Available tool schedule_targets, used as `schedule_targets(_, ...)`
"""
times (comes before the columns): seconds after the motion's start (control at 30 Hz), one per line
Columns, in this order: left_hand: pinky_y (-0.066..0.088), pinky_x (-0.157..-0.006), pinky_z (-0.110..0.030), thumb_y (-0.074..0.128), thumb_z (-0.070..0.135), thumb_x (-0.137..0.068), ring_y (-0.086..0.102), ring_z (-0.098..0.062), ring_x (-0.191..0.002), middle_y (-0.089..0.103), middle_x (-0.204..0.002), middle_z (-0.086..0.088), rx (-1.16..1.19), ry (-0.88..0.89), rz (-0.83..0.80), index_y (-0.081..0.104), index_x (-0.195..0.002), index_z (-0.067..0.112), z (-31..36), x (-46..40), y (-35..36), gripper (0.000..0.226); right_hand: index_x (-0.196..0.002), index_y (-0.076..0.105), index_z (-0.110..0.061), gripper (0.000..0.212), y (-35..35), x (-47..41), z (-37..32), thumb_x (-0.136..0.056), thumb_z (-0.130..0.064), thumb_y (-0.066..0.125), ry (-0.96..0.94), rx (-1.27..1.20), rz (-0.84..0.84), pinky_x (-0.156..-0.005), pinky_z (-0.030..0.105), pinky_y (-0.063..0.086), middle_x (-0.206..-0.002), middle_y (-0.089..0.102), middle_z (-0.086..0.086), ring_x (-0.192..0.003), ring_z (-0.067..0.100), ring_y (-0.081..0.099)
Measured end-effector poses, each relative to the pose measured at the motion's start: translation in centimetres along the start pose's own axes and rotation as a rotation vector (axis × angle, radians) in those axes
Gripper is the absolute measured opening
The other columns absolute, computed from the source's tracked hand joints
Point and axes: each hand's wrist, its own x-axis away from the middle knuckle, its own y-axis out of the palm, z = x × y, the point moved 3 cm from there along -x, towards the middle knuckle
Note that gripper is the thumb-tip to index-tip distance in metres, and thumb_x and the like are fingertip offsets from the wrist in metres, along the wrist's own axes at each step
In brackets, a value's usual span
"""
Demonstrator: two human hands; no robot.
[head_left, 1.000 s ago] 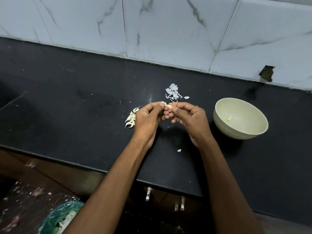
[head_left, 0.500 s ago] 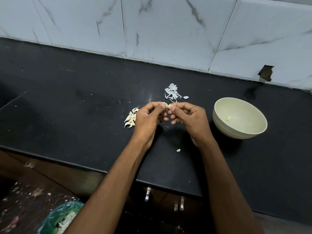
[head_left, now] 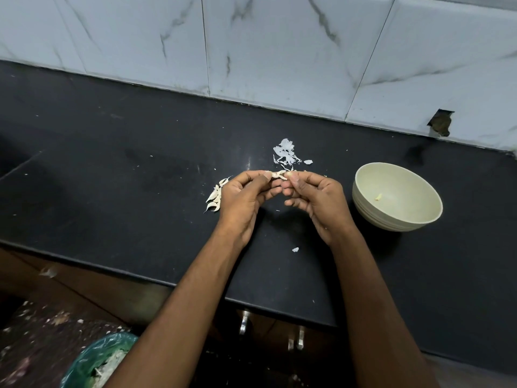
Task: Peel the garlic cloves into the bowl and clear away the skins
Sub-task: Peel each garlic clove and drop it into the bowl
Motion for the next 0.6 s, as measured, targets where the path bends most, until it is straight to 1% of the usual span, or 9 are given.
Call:
schedule_targets(0.17, 0.061, -0.080, -0.031, 0.062, -0.007, -0.096, 0.074, -0.029, -0.083, 0.068, -0.096, -0.032, 0.031, 0.008, 0.059, 0.065, -0.097, -0.008, -0.2, -0.4, -0.3, 0.003, -0.110, 0.074, -0.003, 0.014, -0.3, -0.2, 0.2, -0.097, -0.004, 0.067, -0.004, -0.051, 0.054, -0.070, 0.024, 0.059, -0.094, 0.077, 0.013, -0.084, 0.013, 0.072)
schedule_targets(0.3, 0.061, -0.081, -0.031, 0.064, -0.009, -0.094, 0.072, -0.027, -0.081, 0.070, -0.088, -0.024, -0.002, 0.038, 0.086, 0.066, -0.093, -0.008, -0.2, -0.4, -0.5, 0.002, -0.111, 0.074, -0.002, 0.018, -0.5, -0.2, 0.0, -0.094, -0.002, 0.070, -0.044, -0.021, 0.078, -0.072, 0.024, 0.060, -0.097, 0.077, 0.014, -0.085, 0.015, 0.073)
schedule_targets(0.4, 0.062, -0.084, -0.033, 0.067, -0.010, -0.091, 0.071, -0.027, -0.080, 0.072, -0.091, -0.023, -0.025, 0.052, 0.094, 0.067, -0.093, -0.010, -0.3, -0.5, -0.7, 0.002, -0.109, 0.074, -0.004, 0.016, -0.5, -0.2, -0.1, -0.094, -0.002, 0.071, -0.067, -0.006, 0.100, -0.072, 0.024, 0.060, -0.096, 0.078, 0.013, -0.085, 0.016, 0.073)
schedule_targets(0.5, 0.061, -0.090, -0.037, 0.069, -0.009, -0.090, 0.072, -0.027, -0.082, 0.073, -0.094, -0.025, -0.101, 0.073, 0.103, 0.067, -0.097, -0.017, -0.7, -0.9, -1.0, 0.011, -0.110, 0.074, -0.005, 0.017, -0.7, -0.1, -0.1, -0.095, -0.002, 0.070, -0.082, -0.001, 0.140, -0.071, 0.025, 0.060, -0.096, 0.078, 0.013, -0.084, 0.015, 0.073)
schedule_targets(0.6, 0.061, -0.088, -0.034, 0.071, -0.006, -0.091, 0.073, -0.028, -0.084, 0.075, -0.095, -0.026, -0.214, 0.118, 0.107, 0.069, -0.097, -0.018, -0.8, -2.1, -0.8, 0.013, -0.111, 0.074, -0.005, 0.017, -1.1, -0.2, -0.3, -0.096, 0.000, 0.069, -0.108, -0.009, 0.176, -0.071, 0.024, 0.060, -0.094, 0.078, 0.012, -0.083, 0.014, 0.072)
